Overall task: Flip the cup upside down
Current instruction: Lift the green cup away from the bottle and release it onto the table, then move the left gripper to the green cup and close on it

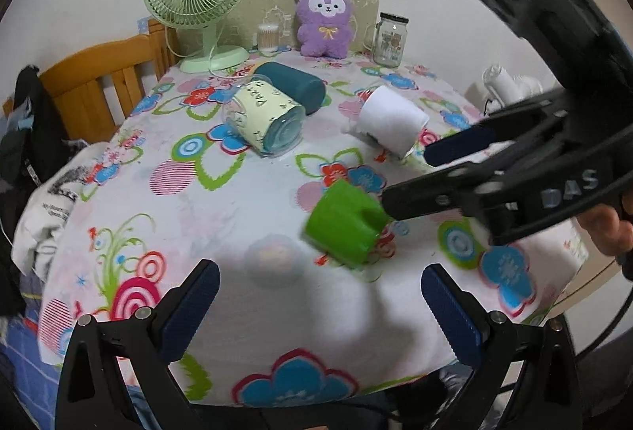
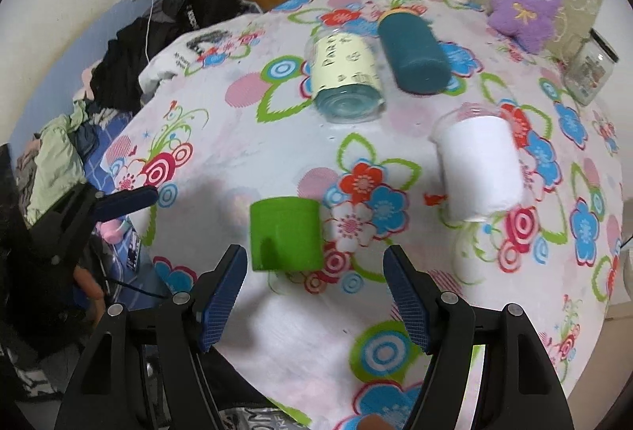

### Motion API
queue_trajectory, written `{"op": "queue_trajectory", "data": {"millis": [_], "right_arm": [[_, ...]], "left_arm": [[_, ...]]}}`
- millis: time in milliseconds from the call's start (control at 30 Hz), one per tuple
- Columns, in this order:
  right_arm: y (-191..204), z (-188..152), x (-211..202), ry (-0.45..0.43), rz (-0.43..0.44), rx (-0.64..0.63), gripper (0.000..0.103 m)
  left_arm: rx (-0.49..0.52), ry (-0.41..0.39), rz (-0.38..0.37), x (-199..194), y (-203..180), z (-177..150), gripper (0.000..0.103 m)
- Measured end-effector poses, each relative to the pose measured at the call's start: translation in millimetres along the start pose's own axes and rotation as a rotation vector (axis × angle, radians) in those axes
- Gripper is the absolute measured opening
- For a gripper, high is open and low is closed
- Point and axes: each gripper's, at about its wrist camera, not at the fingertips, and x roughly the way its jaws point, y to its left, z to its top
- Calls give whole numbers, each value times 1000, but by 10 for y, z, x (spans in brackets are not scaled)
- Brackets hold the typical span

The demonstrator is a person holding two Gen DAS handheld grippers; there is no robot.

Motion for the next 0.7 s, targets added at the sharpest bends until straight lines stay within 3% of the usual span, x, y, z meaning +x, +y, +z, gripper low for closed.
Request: {"op": "queue_trajectory", "data": {"millis": [367,700], "right_arm": [[-623,-500,-485,-122,27,120,74],[-1082,-943,-531,-152,58,233,74]], "left_arm": [[-176,-6,20,227,-150,219,103],[-258,23,161,559,-274,310,103]]}}
